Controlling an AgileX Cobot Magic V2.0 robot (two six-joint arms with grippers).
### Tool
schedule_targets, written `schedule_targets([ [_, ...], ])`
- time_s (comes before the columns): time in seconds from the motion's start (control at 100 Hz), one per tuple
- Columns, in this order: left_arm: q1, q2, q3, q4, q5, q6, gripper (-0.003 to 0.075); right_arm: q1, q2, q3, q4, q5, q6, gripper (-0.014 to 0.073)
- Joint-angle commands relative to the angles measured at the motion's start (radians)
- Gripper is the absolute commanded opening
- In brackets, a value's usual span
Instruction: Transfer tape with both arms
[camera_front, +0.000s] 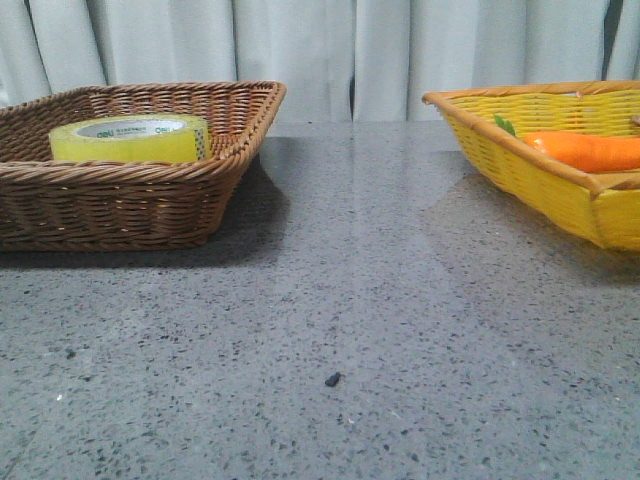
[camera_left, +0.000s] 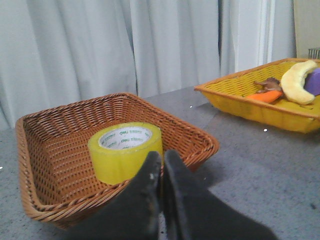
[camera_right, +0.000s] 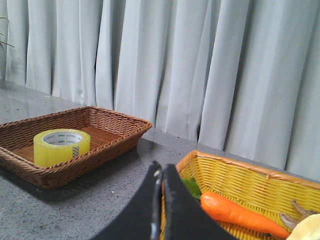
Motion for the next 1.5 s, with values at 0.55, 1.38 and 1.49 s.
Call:
schedule_targets([
  [0.55, 0.364, -0.029, 0.281, 0.206, -0.172, -0.354, -0.0021, -0.003, -0.011, -0.022, -0.021, -0.071, -0.004, -0.0074],
  [1.38, 0.368, -0.029, 0.281, 0.206, -0.067, -0.396, -0.0021, -0.003, -0.011, -0.022, -0.021, -0.071, -0.004, -0.0074],
  [1.49, 0.368, -0.029, 0.281, 0.206, -0.067, -0.396, -0.0021, -0.003, -0.011, -0.022, -0.021, -0.071, -0.004, -0.0074],
])
